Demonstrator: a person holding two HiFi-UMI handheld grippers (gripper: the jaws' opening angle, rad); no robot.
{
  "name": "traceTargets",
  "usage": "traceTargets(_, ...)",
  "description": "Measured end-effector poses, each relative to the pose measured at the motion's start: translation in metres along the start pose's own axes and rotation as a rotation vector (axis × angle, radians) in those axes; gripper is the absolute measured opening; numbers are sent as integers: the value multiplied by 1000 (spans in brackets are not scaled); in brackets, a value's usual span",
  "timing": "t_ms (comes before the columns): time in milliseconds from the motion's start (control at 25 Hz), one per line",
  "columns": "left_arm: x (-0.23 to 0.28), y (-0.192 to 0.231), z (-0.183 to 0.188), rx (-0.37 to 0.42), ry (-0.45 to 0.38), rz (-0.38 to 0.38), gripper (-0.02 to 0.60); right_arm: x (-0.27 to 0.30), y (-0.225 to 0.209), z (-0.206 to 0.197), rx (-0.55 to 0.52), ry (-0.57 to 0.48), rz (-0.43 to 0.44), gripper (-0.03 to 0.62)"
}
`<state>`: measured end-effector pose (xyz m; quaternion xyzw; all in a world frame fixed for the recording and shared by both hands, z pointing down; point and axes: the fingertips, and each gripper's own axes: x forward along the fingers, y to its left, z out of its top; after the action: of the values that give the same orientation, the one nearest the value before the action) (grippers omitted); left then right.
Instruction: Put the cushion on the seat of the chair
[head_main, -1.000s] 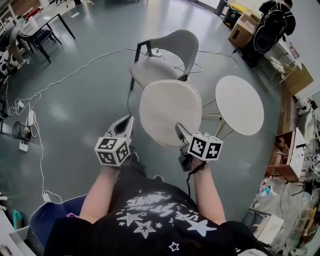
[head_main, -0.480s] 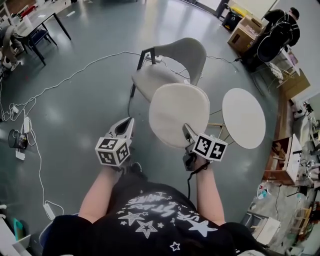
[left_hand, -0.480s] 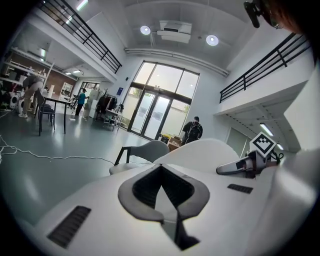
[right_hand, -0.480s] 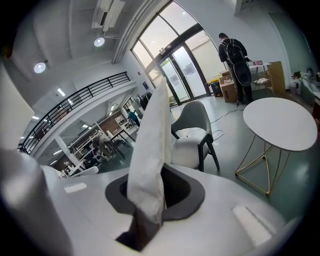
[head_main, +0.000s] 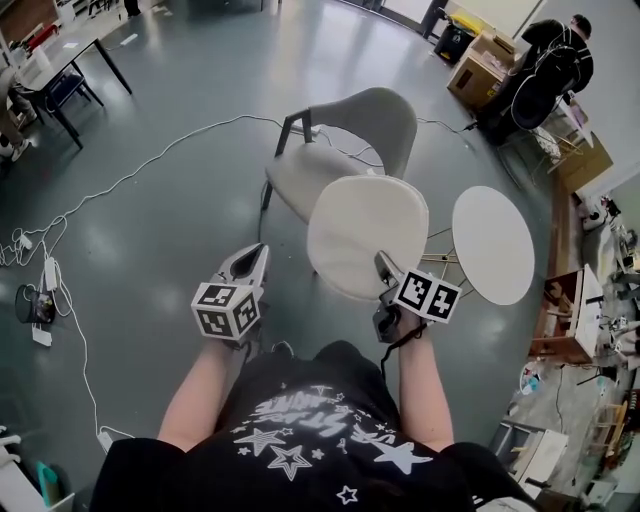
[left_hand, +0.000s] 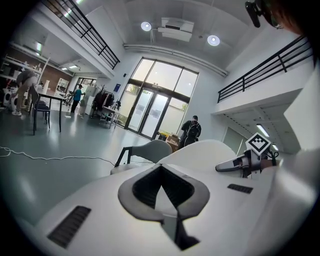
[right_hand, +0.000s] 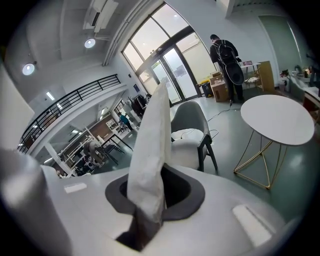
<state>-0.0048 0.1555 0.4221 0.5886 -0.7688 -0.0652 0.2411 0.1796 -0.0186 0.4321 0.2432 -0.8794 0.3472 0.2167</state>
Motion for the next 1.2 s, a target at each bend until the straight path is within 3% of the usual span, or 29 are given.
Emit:
traceTargets(360, 23, 26, 4, -25, 15, 0, 8, 41, -9, 10, 20, 41, -32, 57)
traceTargets(720, 68, 80, 27, -17, 57, 45, 8, 139, -14, 38, 60, 87, -41, 57)
traceTargets(1200, 185, 132, 65, -11, 152, 23, 8, 246, -36, 89, 125, 162, -83, 56)
